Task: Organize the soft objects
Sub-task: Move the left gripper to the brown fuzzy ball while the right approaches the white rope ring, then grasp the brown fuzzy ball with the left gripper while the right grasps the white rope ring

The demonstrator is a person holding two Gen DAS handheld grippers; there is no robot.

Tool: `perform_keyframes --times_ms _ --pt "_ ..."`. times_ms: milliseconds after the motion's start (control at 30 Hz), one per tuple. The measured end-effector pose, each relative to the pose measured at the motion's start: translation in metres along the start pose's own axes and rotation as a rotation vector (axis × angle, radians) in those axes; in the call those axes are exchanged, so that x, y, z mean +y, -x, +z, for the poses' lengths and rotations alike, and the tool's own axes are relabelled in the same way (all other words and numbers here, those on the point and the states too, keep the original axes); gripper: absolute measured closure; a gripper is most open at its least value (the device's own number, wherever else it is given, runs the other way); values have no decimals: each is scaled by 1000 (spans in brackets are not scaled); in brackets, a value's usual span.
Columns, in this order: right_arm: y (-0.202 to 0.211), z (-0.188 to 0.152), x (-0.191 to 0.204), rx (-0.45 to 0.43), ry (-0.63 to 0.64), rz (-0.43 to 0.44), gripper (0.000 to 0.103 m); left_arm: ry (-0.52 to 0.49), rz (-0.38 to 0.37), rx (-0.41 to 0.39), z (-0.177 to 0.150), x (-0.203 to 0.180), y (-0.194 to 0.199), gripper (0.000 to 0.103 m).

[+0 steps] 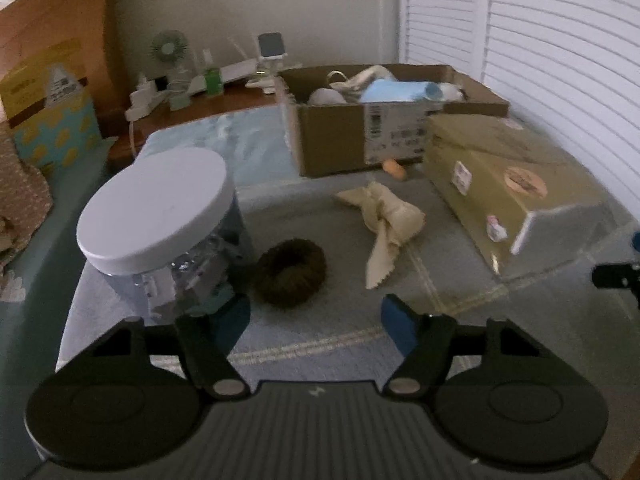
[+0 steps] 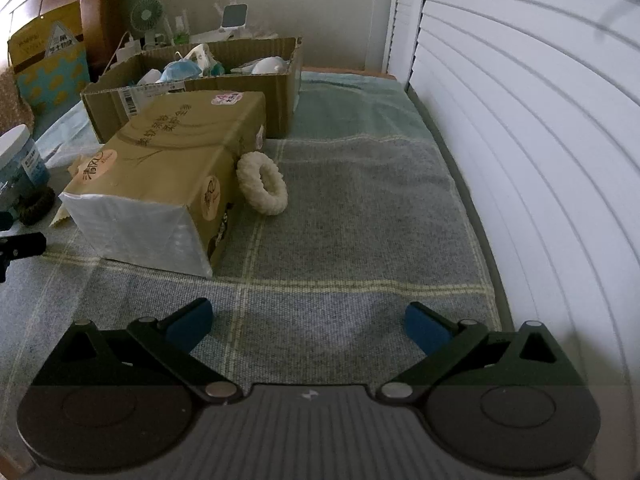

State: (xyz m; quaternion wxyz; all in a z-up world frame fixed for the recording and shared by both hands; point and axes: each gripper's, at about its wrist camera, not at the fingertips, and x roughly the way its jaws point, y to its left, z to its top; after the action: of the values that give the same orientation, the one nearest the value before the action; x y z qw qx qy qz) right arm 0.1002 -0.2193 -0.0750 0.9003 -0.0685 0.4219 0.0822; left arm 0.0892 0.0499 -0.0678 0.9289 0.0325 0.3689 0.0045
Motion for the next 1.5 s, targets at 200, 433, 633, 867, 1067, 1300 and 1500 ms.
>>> perform_keyframes --times_ms 200,433,633,867,1067,1300,1500 --pt "1 -2 1 -9 -3 -3 0 42 -29 -4 3 1 -6 35" --pt "2 -5 0 -26 -3 -3 0 8 -55 -13 2 -8 -3 39" --pt "3 -3 1 -25 -2 -16 1 36 -14 -22 3 -1 -6 39" --pt "2 3 0 -30 10 -26 7 47 -4 -42 6 -1 -11 57" --pt "4 6 2 -48 19 -20 8 26 4 -44 6 -1 -8 75" --pt "2 8 2 -48 14 -12 8 -46 -66 7 0 -6 6 69" --pt "3 9 3 -53 9 -7 8 -47 -61 -10 1 0 16 58"
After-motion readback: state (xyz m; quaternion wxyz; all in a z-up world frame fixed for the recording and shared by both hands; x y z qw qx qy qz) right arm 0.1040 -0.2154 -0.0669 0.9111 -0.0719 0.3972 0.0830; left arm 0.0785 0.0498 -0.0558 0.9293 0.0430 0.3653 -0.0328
